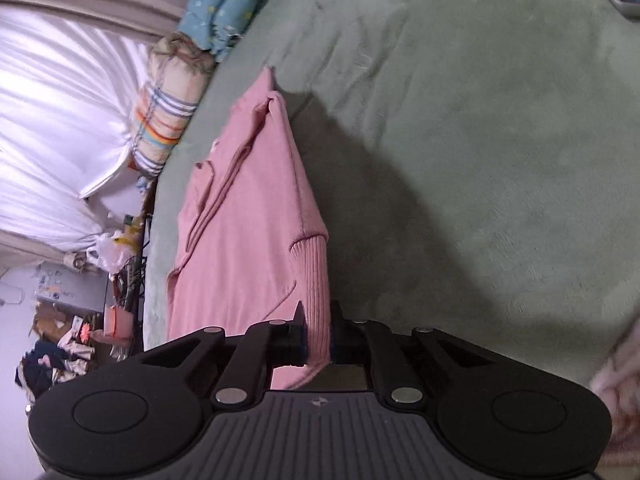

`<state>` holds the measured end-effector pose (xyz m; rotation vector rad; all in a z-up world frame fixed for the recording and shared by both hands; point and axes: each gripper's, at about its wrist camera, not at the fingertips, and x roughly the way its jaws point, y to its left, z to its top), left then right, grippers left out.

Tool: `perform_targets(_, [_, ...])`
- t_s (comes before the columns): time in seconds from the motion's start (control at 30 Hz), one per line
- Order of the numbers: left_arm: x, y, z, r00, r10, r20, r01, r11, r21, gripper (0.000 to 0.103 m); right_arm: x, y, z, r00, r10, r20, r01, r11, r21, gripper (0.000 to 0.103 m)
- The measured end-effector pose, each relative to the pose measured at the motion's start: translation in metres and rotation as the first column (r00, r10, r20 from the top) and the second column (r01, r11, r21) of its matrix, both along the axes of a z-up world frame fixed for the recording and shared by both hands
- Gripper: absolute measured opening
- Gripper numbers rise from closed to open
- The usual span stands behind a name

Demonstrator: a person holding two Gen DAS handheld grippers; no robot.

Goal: Fold clothes
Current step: 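Grasp the hem end of the pink strip with both tools, then lift the held hem and fold it over toward the collar with both tools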

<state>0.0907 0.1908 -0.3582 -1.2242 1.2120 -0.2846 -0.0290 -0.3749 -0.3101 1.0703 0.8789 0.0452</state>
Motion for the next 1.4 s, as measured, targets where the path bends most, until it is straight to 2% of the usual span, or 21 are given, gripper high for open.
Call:
perform_targets(0.13, [-0.04,0.013,0.029,0.999,-0.003,0.037,0.005,0.998,-0.059,0.004,-0.032,0.005,0.033,0.998,0.02,0.06,-0.022,1.0,0.021,0.008])
perform_targets(0.17, [-0.051,0.015,0.035,0.999,-0.006,0.033,0.008,0.997,-0.07,0.004,-0.049,0.003,0.042,0.997,0.02,0.071,-0.025,0.998,0.064,0.008])
perform_targets(0.3, [-0.094,0.02,0.044,1.0,-0.021,0.008,0.022,0.996,-0.084,0.004,-0.089,0.012,0.056,0.998,0.035,0.047,-0.039,0.996,0.085,0.008])
perform_targets(0.4, [-0.119,0.02,0.04,1.0,-0.022,-0.014,0.021,0.997,-0.074,0.004,-0.127,0.017,0.05,1.0,0.022,-0.021,-0.02,0.994,0.107,0.008])
perform_targets(0.53, [-0.117,0.017,0.035,0.999,-0.038,-0.038,0.037,0.999,-0.032,0.004,-0.135,0.02,0.035,0.998,-0.013,-0.054,0.02,0.99,0.14,0.008])
perform_targets(0.6, [-0.103,0.014,0.042,0.999,-0.05,-0.018,0.05,0.998,-0.026,0.004,-0.119,0.022,0.046,1.0,0.007,-0.021,-0.005,0.994,0.111,0.008])
perform_targets(0.73, [-0.059,0.009,0.075,0.994,-0.075,0.083,0.076,0.997,-0.011,0.004,-0.079,0.02,0.075,0.997,0.051,0.062,-0.055,0.997,0.06,0.007])
perform_targets(0.87, [0.008,0.013,0.108,0.988,-0.064,0.142,0.07,0.997,-0.038,0.004,-0.007,0.004,0.105,0.988,0.082,0.132,-0.087,0.996,0.029,0.007])
perform_targets(0.97, [0.044,0.008,0.119,0.986,-0.065,0.154,0.07,0.997,-0.026,0.004,0.054,-0.005,0.119,0.984,0.106,0.146,-0.106,0.994,-0.007,0.007])
perform_targets(1.07, [0.109,-0.006,0.129,0.988,-0.07,0.138,0.07,0.998,0.003,0.004,0.128,-0.015,0.126,0.981,0.131,0.142,-0.127,0.991,-0.033,0.007])
perform_targets(1.13, [0.161,-0.012,0.133,0.99,-0.071,0.124,0.069,0.997,0.022,0.004,0.158,-0.017,0.128,0.981,0.137,0.135,-0.132,0.99,-0.051,0.007])
perform_targets(1.2, [0.199,-0.016,0.128,0.993,-0.06,0.103,0.058,0.998,0.023,0.004,0.211,-0.025,0.126,0.985,0.13,0.115,-0.123,0.99,-0.063,0.007])
perform_targets(1.3, [0.247,-0.019,0.113,0.996,-0.051,0.076,0.049,0.998,0.028,0.004,0.264,-0.032,0.109,0.991,0.099,0.088,-0.095,0.994,-0.057,0.007])
perform_targets(1.4, [0.286,-0.022,0.078,0.999,-0.025,-0.027,0.027,0.999,0.045,0.004,0.304,-0.037,0.081,0.998,0.06,0.018,-0.059,0.997,-0.05,0.007])
